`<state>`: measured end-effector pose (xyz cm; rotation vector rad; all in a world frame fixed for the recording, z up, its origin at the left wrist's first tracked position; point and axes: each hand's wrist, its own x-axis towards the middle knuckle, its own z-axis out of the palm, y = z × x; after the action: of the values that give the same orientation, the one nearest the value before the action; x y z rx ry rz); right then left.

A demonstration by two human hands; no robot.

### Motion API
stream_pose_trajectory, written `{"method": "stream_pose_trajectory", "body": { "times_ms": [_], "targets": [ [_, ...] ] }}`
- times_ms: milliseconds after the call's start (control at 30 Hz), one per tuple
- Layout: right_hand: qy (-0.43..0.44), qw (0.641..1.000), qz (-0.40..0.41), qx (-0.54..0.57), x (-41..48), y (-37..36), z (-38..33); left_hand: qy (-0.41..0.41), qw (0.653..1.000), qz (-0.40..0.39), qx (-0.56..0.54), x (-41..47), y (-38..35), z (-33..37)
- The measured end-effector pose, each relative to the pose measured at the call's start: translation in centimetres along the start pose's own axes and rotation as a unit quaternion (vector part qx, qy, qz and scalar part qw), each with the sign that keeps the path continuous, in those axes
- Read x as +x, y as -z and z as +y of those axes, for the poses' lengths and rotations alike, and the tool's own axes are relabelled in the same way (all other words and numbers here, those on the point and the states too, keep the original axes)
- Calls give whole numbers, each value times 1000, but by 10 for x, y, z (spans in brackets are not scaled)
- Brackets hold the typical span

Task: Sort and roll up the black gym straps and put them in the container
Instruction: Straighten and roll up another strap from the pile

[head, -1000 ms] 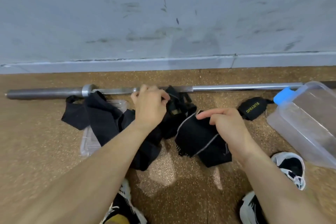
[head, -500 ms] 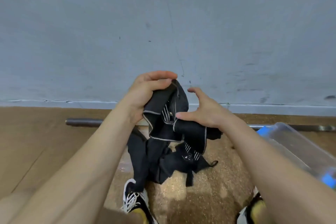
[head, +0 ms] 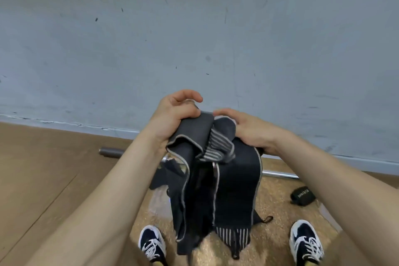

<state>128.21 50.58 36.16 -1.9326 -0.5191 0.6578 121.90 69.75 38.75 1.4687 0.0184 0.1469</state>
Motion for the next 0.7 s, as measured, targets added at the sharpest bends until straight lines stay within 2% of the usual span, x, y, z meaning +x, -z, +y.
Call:
{"method": "stream_pose_trajectory", "body": {
  "times_ms": [167, 300, 367, 433, 567, 633, 700],
  "targets": [
    [9, 978, -201, 50, 16, 3, 14, 31, 998, -21, -57, 13, 2, -24],
    [20, 971, -221, 91, 25, 3, 13, 34, 998, 9, -61, 24, -4, -22],
    [30, 982, -180, 59, 24, 1, 9, 29, 996, 40, -75, 25, -2, -19],
    [49, 993, -102, -28, 23, -1, 5, 14, 996, 69, -60, 21, -2, -15],
    [119, 970, 41, -209, 26, 6, 2, -28, 990, 132, -44, 20, -6, -12],
    [128, 953, 82, -262, 26, 10, 2, -46, 984, 161, 54, 19, -7, -15],
    [129, 941, 93, -298, 26, 12, 4, -53, 963, 149, 219, 18, -12, -18]
  ]
}}
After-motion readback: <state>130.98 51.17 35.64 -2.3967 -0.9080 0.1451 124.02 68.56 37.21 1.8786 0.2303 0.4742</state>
